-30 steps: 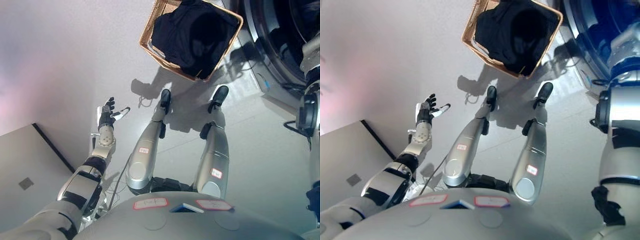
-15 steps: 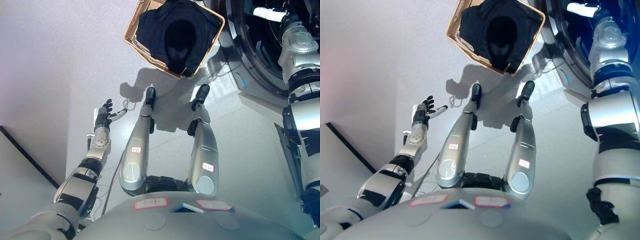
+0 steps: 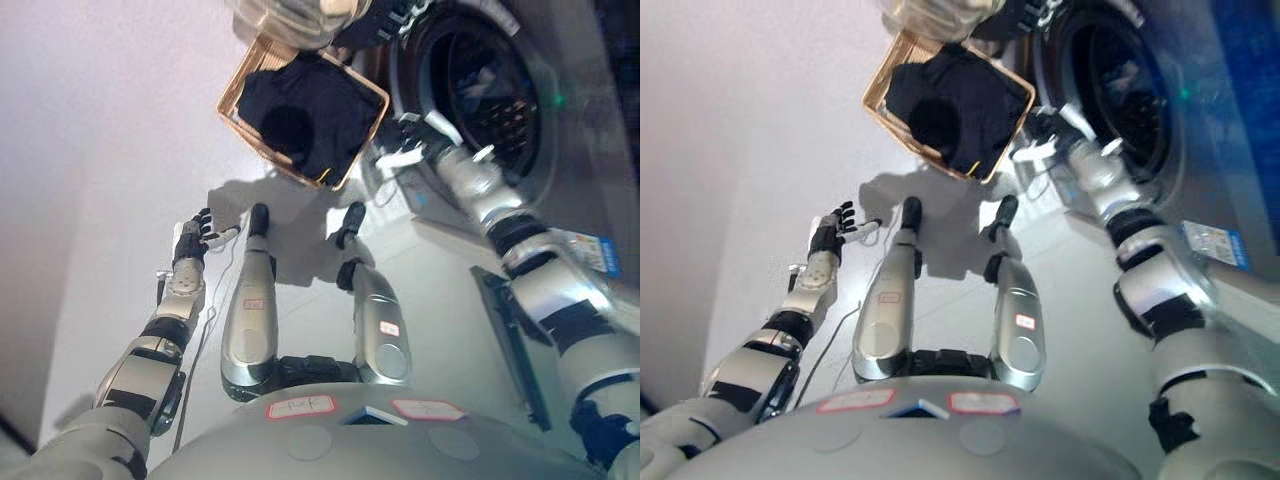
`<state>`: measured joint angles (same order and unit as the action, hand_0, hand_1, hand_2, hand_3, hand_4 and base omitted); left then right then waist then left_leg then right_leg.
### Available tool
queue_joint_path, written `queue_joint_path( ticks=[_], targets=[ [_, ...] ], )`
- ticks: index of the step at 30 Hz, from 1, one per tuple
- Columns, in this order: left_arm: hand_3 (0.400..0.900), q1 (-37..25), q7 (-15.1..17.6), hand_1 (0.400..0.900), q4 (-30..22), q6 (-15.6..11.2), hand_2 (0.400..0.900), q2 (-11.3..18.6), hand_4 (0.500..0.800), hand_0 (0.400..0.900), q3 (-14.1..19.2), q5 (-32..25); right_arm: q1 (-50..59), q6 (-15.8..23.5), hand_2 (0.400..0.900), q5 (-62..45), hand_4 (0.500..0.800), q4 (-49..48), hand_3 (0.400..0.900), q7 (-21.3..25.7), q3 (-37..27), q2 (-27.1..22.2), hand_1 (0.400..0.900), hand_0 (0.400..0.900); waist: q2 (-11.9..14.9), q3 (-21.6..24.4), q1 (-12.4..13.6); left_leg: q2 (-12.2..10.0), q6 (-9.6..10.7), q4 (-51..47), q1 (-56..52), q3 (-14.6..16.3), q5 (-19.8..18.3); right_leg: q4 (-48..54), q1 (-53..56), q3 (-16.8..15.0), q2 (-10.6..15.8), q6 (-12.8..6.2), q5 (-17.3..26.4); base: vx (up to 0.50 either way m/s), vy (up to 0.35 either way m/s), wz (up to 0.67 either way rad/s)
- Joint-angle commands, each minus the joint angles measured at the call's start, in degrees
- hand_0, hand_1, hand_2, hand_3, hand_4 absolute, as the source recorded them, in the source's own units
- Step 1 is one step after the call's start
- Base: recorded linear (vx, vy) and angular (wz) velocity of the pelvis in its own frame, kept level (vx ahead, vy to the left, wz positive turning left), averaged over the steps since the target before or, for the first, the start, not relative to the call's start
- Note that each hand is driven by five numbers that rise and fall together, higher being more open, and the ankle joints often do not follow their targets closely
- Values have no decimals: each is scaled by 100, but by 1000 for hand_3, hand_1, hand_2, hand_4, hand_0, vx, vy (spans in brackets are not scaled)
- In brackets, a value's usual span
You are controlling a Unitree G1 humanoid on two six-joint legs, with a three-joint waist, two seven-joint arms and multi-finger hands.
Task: Put the clothes in the basket into the washing machine.
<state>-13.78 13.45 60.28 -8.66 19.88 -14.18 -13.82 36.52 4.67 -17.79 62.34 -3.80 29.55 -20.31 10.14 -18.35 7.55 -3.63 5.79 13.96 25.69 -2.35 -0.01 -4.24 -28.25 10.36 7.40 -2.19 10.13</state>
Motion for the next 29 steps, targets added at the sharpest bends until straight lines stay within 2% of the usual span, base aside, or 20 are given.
queue_joint_path(
  ticks=[1, 3, 6, 8, 11, 14, 21, 29],
  targets=[
    [900, 266, 59, 900, 356, -14, 900, -113, 800, 900, 199, 208, -487, 92, 900, -506, 800, 706, 900, 417, -531, 253, 900, 900, -301, 435, 18, 55, -100, -952, -13, -377, 732, -539, 475, 120, -135, -365, -865, 89, 42, -14],
    [900, 301, 27, 900, 559, 22, 900, -188, 800, 900, 295, 226, -902, 92, 900, -796, 800, 1090, 900, 498, -1046, 567, 900, 900, -340, 569, -65, 45, -136, -1005, -214, -312, 674, -444, 647, 99, -138, -388, -837, 92, 63, -17],
    [900, 467, 27, 900, 672, 71, 900, -323, 800, 900, 382, 244, -1415, 106, 900, -840, 800, 1478, 900, 742, -1564, 744, 900, 900, -419, 751, -211, 56, -185, -1058, -516, -208, 567, -333, 920, 13, -138, -426, -833, 94, 78, -20],
    [900, 557, 38, 900, 833, 110, 900, -396, 800, 900, 430, 241, -1732, 108, 900, -559, 800, 1644, 900, 1022, -1844, 724, 900, 900, -494, 901, -334, 70, -205, -1119, -751, -127, 507, -235, 1125, -54, -140, -455, -812, 93, 80, -19],
    [900, 723, 25, 900, 1005, 149, 900, -502, 800, 900, 452, 358, -2183, 2, 900, 66, 800, 1782, 900, 1204, -1930, 668, 900, 900, -591, 1137, -493, 87, -220, -1235, -1080, -58, 447, -27, 1411, -147, -113, -500, -760, 103, 45, -16],
    [900, 885, -107, 900, 1175, 193, 900, -605, 800, 900, 430, 563, -2568, -120, 900, 476, 800, 1989, 900, 1158, -2026, 596, 900, 900, -704, 1401, -598, 122, -250, -1373, -1435, 44, 383, 171, 1689, -229, -64, -548, -695, 129, 29, -21],
    [900, 1146, -435, 900, 1558, 226, 900, -818, 800, 900, 366, 768, -3037, -162, 900, 429, 800, 2074, 900, 1013, -2459, 556, 900, 900, -932, 1823, -778, 207, -278, -1810, -2193, 339, 343, 562, 2252, -417, 31, -652, -560, 93, 21, -19],
    [900, 1174, -474, 900, 1695, 246, 900, -824, 800, 900, 289, 962, -3190, -148, 900, 301, 800, 2032, 900, 910, -2527, 635, 900, 900, -995, 2024, -862, 263, -297, -1896, -2496, 386, 276, 576, 2610, -394, 75, -679, -621, 42, -7, 1]
  ],
)
